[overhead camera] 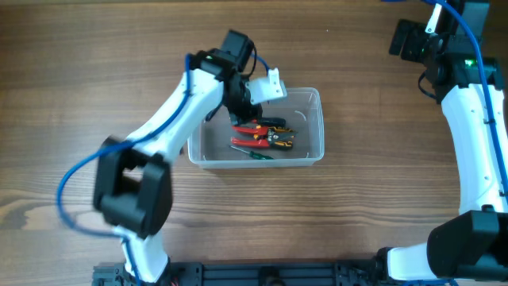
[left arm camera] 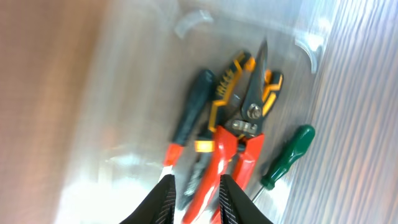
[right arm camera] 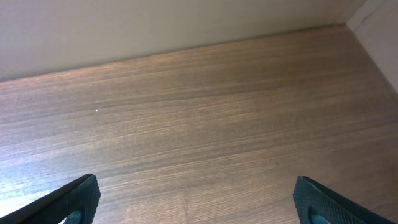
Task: Pack container
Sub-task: 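Lower the snips into the container and open the left gripper, then raise the left gripper and move it over the silver socket wrench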
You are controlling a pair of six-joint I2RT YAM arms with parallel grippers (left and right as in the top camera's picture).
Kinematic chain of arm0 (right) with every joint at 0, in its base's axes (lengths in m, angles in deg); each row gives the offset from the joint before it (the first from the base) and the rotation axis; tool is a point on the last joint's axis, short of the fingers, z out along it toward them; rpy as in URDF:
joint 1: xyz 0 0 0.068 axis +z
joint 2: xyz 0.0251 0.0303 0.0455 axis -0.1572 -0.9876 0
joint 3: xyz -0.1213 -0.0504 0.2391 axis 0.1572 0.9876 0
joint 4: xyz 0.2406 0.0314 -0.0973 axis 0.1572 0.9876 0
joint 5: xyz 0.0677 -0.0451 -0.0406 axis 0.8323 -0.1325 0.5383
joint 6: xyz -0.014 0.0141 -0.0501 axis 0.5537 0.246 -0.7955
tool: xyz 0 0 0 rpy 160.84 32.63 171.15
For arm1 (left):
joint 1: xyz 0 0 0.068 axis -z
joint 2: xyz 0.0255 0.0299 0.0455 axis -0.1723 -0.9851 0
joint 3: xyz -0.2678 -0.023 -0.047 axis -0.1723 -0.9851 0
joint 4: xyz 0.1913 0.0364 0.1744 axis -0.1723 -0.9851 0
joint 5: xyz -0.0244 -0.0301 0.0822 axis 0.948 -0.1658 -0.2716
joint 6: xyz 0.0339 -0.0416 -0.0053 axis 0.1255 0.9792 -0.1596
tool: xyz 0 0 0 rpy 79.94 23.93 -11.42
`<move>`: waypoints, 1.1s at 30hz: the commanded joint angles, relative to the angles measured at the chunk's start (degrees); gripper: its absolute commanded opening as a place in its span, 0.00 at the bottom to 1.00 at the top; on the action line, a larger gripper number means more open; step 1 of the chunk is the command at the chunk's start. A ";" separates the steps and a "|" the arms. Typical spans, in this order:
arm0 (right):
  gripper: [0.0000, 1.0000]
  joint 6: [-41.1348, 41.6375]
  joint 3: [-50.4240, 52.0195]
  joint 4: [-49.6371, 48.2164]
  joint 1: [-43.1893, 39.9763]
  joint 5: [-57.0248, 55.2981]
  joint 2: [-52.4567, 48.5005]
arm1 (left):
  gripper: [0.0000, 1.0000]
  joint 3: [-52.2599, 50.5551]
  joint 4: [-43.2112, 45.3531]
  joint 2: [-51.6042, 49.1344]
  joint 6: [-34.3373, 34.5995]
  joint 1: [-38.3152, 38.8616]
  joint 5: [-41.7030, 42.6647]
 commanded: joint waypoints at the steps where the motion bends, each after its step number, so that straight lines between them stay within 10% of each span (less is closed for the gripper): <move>1: 1.00 -0.20 -0.57 -0.09 0.04 0.48 0.26 | 0.24 2.14 2.69 10.73 6.43 -0.24 -6.88; 8: 1.00 -0.20 -0.57 -0.09 0.04 0.48 0.26 | 0.06 2.12 4.37 22.03 35.06 -4.70 -21.44; 15: 1.00 -0.20 -0.57 -0.09 0.04 0.48 0.26 | 0.13 1.92 -11.02 22.21 58.86 -15.52 -28.35; 20: 1.00 -0.20 -0.57 -0.09 0.04 0.48 0.26 | 0.38 1.92 -19.12 19.96 62.71 -22.36 -26.73; 33: 1.00 -0.20 -0.57 -0.09 0.04 0.46 0.26 | 0.42 -10.43 -10.56 13.09 65.81 -26.69 -16.57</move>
